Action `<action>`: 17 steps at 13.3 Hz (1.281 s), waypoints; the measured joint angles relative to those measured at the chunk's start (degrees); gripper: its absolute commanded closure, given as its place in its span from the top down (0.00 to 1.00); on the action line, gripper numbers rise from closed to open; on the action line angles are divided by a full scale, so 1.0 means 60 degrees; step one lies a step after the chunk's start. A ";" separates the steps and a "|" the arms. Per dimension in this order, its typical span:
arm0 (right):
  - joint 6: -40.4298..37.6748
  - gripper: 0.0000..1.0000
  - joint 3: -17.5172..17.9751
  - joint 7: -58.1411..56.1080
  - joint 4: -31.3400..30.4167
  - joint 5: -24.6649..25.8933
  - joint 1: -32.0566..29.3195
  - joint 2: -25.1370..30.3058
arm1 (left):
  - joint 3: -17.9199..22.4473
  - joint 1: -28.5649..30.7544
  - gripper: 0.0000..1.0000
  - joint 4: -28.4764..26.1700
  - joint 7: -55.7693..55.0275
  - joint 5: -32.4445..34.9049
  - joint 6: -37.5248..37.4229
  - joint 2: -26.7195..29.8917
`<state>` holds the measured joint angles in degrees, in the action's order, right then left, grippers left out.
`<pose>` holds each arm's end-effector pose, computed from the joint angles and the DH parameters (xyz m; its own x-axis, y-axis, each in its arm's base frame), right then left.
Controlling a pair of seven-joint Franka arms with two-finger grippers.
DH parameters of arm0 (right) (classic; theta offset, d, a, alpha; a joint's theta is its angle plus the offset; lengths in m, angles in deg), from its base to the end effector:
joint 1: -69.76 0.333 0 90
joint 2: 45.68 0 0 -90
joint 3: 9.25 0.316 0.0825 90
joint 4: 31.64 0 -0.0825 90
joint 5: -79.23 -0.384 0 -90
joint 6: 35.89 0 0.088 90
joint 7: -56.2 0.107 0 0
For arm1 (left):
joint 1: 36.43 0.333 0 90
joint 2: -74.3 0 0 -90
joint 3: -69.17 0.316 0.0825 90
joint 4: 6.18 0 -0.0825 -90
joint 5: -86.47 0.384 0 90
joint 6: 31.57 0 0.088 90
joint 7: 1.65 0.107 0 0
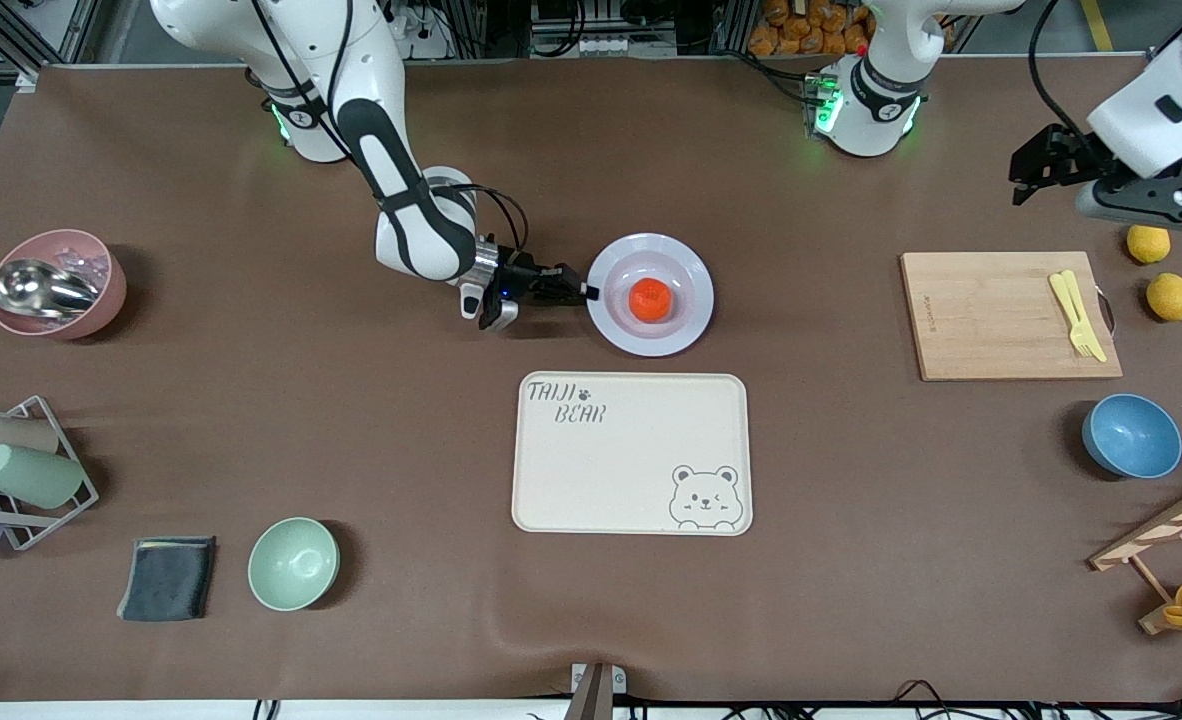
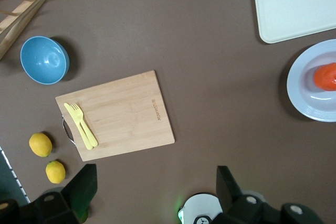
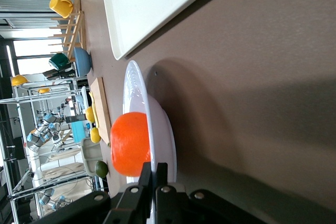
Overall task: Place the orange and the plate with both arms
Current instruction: 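Withdraw the left gripper while the right gripper grips the plate rim, then slide the plate with the right gripper onto the bear tray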
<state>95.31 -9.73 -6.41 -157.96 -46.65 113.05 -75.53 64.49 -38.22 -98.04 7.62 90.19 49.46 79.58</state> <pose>0.3742 0.3712 0.1283 0.9871 -0.1292 -0.0945 -0.1403 -0.4141 -0.8993 0.5062 -0.0518 0.6456 0.9598 -0.2594 -0.1070 -0.2663 -0.9623 -0.0558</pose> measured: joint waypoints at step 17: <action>-0.0519 0.00 -0.0158 0.1033 0.0924 -0.0951 -0.0525 0.0631 | -0.0073 0.0144 1.00 0.0539 0.0142 -0.0213 0.0001 0.0073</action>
<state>92.20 -10.68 -0.21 -152.41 -52.36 109.90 -71.74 64.05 -37.35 -94.80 8.47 88.91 49.47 80.02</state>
